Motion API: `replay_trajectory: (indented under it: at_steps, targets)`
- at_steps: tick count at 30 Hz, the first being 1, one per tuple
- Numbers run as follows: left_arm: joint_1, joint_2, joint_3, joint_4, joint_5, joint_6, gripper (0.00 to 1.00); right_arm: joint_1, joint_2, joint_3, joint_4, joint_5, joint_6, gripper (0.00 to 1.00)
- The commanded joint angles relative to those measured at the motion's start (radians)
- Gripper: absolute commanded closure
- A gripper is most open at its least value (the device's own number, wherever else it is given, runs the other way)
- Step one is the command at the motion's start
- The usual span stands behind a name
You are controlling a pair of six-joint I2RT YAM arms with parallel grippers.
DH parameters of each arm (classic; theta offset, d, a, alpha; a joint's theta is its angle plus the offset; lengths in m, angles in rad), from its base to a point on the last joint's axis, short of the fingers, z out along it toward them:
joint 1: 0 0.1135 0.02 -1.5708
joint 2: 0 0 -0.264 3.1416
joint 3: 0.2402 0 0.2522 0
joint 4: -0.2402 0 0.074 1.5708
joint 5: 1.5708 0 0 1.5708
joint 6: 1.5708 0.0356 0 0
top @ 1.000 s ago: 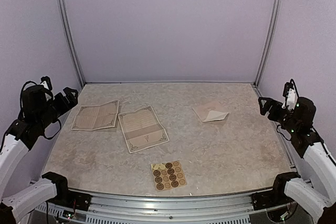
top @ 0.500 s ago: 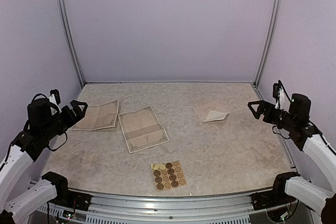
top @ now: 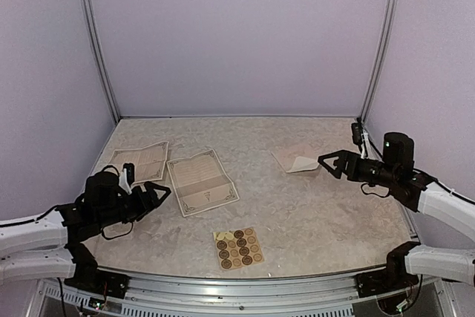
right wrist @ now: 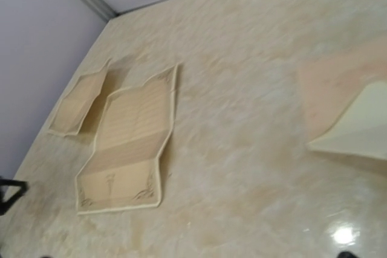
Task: Place the letter into the envelope and seal it
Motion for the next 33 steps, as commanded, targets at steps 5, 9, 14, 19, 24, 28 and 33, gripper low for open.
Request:
replay_trajectory:
  at_steps: [5,9,14,19,24,28,33]
  targets:
    - [-0.021,0.284,0.019,0.306,-0.037,-0.067,0.20,0.077,0.042,0.013,0.088,0.057,0.056,0.01]
    - [-0.013,0.392,0.036,0.375,-0.022,-0.061,0.25,0.081,0.046,0.021,0.088,0.060,0.059,0.01]
    - [0.031,0.493,0.043,0.415,-0.012,-0.056,0.32,0.084,0.040,0.024,0.085,0.065,0.065,0.01]
    - [0.035,0.594,0.065,0.478,0.034,-0.062,0.40,0.085,0.036,0.027,0.078,0.072,0.066,0.01]
    - [0.035,0.673,0.078,0.534,0.056,-0.071,0.50,0.086,0.030,0.032,0.063,0.087,0.061,0.01]
    - [0.033,0.735,0.106,0.539,0.062,-0.064,0.55,0.085,0.031,0.034,0.057,0.096,0.062,0.01]
    - [0.033,0.797,0.117,0.578,0.071,-0.085,0.60,0.086,0.024,0.042,0.049,0.095,0.065,0.01]
